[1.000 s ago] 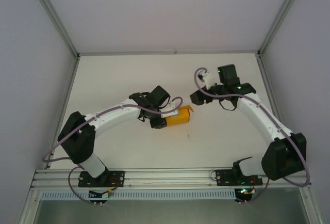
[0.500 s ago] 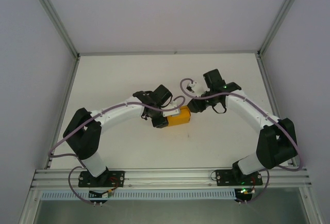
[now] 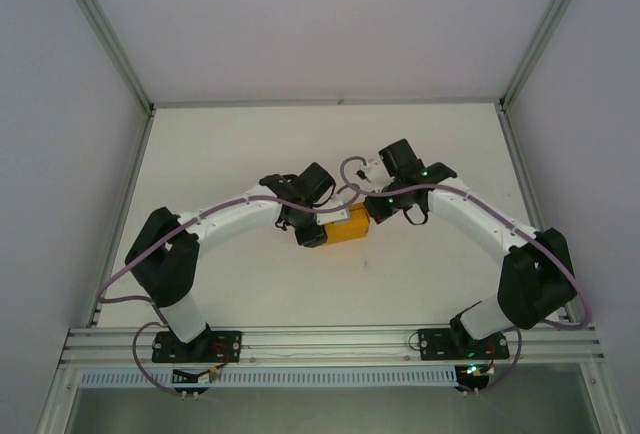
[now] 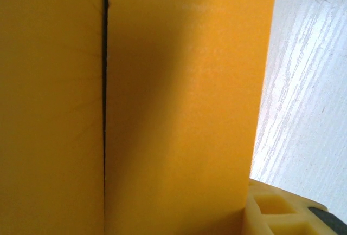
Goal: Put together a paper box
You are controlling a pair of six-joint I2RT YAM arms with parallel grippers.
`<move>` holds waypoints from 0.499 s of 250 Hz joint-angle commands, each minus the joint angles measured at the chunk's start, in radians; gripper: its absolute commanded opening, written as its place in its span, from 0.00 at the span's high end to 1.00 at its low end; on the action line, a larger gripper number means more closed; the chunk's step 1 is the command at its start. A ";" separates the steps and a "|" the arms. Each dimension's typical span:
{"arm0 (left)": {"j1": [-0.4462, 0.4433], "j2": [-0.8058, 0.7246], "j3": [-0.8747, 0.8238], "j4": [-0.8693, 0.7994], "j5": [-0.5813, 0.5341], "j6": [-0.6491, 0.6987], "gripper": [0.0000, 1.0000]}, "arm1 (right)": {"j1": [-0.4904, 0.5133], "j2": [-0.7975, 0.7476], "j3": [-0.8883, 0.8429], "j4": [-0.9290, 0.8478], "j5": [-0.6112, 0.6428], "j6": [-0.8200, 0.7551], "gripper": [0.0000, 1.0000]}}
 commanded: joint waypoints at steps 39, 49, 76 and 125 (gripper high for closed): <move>0.011 0.032 0.010 -0.001 -0.022 -0.015 0.66 | 0.044 -0.066 -0.073 0.145 0.018 0.413 1.00; 0.010 0.030 0.010 0.001 -0.024 -0.015 0.66 | 0.045 -0.072 -0.100 0.176 0.040 0.434 1.00; 0.011 0.023 0.005 0.011 -0.026 -0.016 0.66 | 0.052 -0.089 -0.190 0.276 0.061 0.401 1.00; 0.011 0.015 0.003 0.018 -0.023 -0.018 0.65 | 0.092 -0.136 -0.320 0.399 0.212 0.222 1.00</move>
